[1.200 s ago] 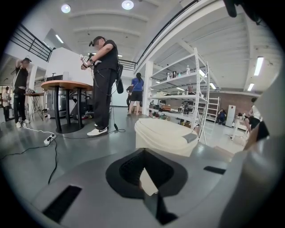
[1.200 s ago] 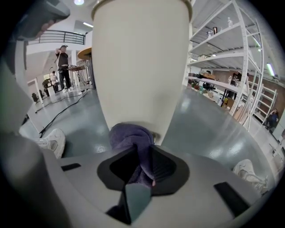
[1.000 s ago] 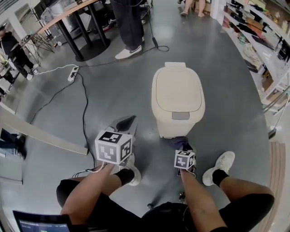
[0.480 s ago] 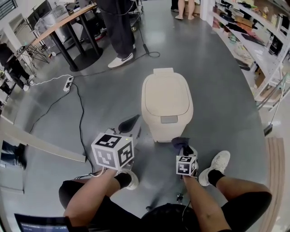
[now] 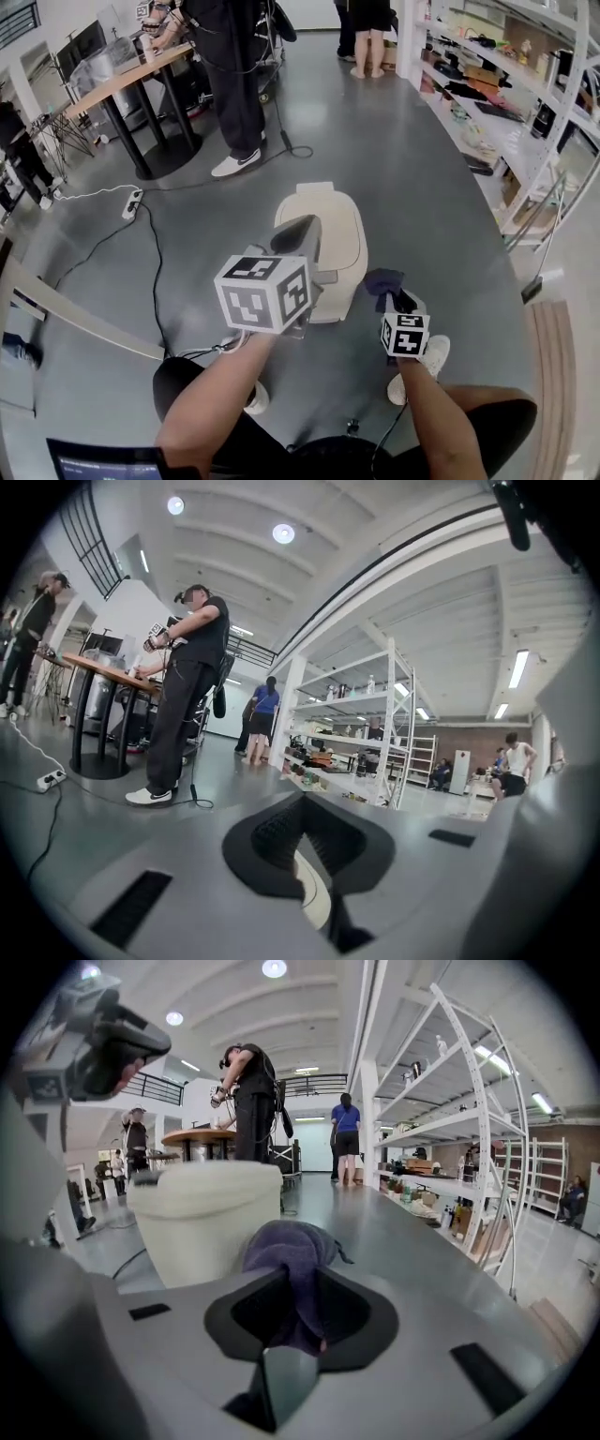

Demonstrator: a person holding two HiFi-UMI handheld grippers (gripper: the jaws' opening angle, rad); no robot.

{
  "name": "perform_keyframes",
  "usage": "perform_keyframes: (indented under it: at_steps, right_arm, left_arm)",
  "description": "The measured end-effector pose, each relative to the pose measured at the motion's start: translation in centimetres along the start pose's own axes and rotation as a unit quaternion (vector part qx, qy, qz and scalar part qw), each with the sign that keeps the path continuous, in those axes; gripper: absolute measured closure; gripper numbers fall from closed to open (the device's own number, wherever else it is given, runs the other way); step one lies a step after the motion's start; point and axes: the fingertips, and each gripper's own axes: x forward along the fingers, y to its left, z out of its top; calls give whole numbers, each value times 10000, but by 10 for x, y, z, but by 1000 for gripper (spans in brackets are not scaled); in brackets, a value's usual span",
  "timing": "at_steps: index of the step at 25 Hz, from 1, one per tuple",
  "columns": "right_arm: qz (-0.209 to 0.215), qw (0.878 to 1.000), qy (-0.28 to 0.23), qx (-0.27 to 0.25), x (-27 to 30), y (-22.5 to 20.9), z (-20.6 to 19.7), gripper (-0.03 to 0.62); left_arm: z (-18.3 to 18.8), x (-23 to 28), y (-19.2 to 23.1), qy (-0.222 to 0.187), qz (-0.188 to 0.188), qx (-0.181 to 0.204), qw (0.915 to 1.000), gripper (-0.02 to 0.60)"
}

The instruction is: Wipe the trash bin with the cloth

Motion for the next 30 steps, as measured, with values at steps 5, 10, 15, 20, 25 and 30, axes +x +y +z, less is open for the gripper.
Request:
perform_keyframes:
  at_steps: [5,10,15,20,25,30]
  right_arm:
    - [441,9988,-210,2,-12,-22,82,516]
    - [696,9972,-264,103,-1,-34,117,516]
    - [1088,9934,-19,359,28,-30,104,516]
    - [1401,9882,184,585,47,-24,80,516]
    - [1682,9833,281,635,53,-17,64,516]
    - [2084,9739,373,813,55,0,52,516]
  left_arm:
    - [-5,25,-8,400,112,217,9989,584]
    - [-24,64,-35,679,-73,170,9975,584]
    - [-30,105,-52,758,-117,295,9966,584]
    - [-46,131,-54,925,87,538,9942,584]
    - [-59,140,-60,1225,313,741,9892,584]
    - [-63,136,-69,1486,508,918,9833,584]
